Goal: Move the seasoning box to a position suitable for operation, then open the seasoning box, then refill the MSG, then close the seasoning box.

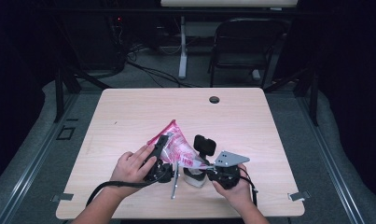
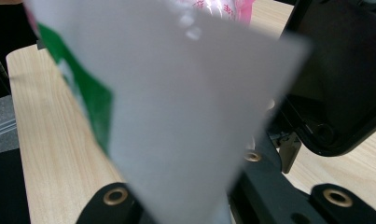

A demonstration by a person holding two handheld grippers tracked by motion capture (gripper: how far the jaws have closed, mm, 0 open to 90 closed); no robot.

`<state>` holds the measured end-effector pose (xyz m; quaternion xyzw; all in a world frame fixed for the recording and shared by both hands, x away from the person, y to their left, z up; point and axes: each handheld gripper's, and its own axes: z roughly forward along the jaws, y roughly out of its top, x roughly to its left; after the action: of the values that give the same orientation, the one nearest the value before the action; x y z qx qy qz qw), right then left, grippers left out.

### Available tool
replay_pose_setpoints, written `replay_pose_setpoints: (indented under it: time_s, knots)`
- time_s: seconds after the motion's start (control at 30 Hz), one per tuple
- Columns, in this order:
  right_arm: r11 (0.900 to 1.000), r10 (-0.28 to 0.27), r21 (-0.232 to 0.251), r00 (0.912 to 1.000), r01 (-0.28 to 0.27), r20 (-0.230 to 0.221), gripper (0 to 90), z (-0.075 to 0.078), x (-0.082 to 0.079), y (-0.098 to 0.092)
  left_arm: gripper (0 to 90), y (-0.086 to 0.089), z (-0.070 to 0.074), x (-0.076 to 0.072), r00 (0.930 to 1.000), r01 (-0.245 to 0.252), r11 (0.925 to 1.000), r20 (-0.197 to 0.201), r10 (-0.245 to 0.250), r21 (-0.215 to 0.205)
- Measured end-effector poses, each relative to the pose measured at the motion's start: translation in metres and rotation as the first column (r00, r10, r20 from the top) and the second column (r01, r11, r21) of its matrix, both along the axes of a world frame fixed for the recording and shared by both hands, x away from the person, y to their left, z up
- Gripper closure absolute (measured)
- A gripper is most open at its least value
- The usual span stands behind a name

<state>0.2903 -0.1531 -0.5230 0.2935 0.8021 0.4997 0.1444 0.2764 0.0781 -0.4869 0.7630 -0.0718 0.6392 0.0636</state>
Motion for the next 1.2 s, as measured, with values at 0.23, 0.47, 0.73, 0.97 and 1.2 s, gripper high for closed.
replay_pose_setpoints:
  time_s: [0.23,0.47,0.73,0.97,1.2]
  knots:
    - [1.000,-0.003,-0.003,1.0000,0.003,0.001,89.1,0.0002,-0.0002,-0.0014,67.2,-0.0010,-0.0002,0.0002,1.0000,0.006,1.0000,0.000,-0.006,-0.007]
    - [1.000,0.003,-0.009,1.0000,-0.002,0.003,89.1,0.0004,-0.0002,-0.0007,67.2,-0.0008,0.0007,-0.0005,1.0000,0.007,0.9999,0.000,-0.007,-0.010]
    - [1.000,-0.002,-0.006,1.0000,0.002,0.001,89.1,0.0003,0.0001,-0.0012,67.3,-0.0015,0.0008,-0.0002,0.9999,0.010,0.9999,0.007,-0.010,-0.006]
    - [1.000,-0.001,-0.007,1.0000,0.001,0.001,89.1,-0.0001,0.0001,-0.0004,67.3,-0.0015,0.0010,-0.0009,0.9999,0.011,0.9999,0.008,-0.011,-0.002]
    - [1.000,-0.001,-0.015,1.0000,0.001,0.001,89.1,-0.0003,0.0002,-0.0006,67.2,-0.0017,0.0000,-0.0016,1.0000,0.006,1.0000,0.006,-0.006,-0.002]
